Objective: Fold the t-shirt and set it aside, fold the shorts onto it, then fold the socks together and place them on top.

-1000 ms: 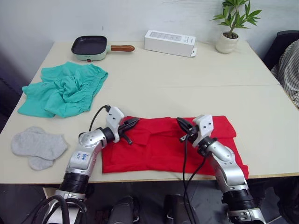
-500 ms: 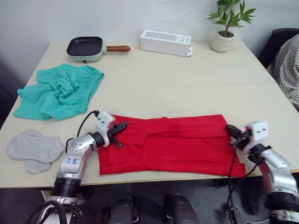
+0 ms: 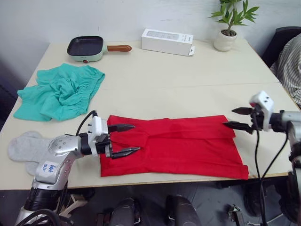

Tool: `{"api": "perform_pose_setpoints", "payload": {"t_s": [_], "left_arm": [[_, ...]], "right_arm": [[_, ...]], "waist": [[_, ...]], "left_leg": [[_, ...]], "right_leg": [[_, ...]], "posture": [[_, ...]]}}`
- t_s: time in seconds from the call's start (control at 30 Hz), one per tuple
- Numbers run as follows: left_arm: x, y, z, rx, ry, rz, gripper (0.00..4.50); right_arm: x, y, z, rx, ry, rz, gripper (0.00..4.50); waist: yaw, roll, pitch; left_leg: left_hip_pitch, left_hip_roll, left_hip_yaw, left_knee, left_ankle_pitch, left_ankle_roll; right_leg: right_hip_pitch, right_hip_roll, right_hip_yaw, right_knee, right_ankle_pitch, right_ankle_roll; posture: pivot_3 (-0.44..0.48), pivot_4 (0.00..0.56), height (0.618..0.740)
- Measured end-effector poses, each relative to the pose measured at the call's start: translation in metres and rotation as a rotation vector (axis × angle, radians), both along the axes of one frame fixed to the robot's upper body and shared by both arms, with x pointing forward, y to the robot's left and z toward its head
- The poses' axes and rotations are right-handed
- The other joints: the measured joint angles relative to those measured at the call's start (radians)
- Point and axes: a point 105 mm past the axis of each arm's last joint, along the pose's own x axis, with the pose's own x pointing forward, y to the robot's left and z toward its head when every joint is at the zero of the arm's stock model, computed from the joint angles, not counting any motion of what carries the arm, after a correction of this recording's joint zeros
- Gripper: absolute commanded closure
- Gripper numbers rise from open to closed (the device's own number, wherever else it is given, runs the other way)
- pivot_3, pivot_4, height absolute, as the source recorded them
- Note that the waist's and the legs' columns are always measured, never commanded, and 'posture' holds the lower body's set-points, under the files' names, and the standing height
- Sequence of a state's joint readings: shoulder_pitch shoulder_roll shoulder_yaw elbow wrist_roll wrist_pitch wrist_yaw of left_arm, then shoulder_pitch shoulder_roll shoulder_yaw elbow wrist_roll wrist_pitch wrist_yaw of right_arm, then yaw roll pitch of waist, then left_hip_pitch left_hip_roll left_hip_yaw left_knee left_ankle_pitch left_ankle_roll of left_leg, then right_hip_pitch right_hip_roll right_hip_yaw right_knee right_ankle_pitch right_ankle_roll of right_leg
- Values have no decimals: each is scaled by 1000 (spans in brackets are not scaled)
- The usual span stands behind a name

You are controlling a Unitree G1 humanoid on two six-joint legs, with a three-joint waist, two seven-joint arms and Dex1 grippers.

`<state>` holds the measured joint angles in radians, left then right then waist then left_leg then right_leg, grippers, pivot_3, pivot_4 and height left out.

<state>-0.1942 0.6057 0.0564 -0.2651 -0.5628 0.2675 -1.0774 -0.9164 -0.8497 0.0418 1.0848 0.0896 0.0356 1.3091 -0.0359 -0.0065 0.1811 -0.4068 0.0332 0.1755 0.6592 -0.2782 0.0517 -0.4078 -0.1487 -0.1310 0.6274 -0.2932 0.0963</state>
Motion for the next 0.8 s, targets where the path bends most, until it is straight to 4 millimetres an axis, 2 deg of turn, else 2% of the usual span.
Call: {"api": "perform_pose_setpoints", "payload": {"t_s": [0.07, 0.27, 0.37, 0.73, 0.8], "left_arm": [[-8, -3, 5, -19, -14, -32, 15], [-12, -1, 3, -36, 7, -12, 15], [-13, -3, 5, -43, -3, -10, 0], [-12, -3, 5, -57, -14, 7, 0], [-10, -4, 6, -66, -29, 16, 0]], "right_arm": [[6, 6, -1, -25, 36, 6, 0], [11, 14, -17, -58, 124, -15, 0], [16, 21, -15, -36, 150, -29, 546], [7, 27, -17, -146, 228, 100, 4412], [8, 27, -16, -164, 215, 104, 4464]], "waist": [[1, 0, 0], [3, 0, 0], [0, 0, 0], [-2, 0, 0], [-2, 0, 0]], "left_leg": [[0, 0, 0, 0, 0, 0], [0, 0, -1, 0, 0, 0], [0, 0, -1, 0, 0, 0], [0, 0, -1, 0, 0, -1], [0, 0, -1, 0, 0, -1]], "right_leg": [[0, 0, 0, 0, 0, 0], [0, 0, 0, 0, 0, 0], [0, 0, 0, 0, 0, 0], [0, 0, 0, 0, 0, 0], [0, 0, 0, 0, 0, 0]], "posture": [[0, 150, 740], [0, 150, 740], [0, 150, 740], [0, 150, 740], [0, 150, 740]]}}
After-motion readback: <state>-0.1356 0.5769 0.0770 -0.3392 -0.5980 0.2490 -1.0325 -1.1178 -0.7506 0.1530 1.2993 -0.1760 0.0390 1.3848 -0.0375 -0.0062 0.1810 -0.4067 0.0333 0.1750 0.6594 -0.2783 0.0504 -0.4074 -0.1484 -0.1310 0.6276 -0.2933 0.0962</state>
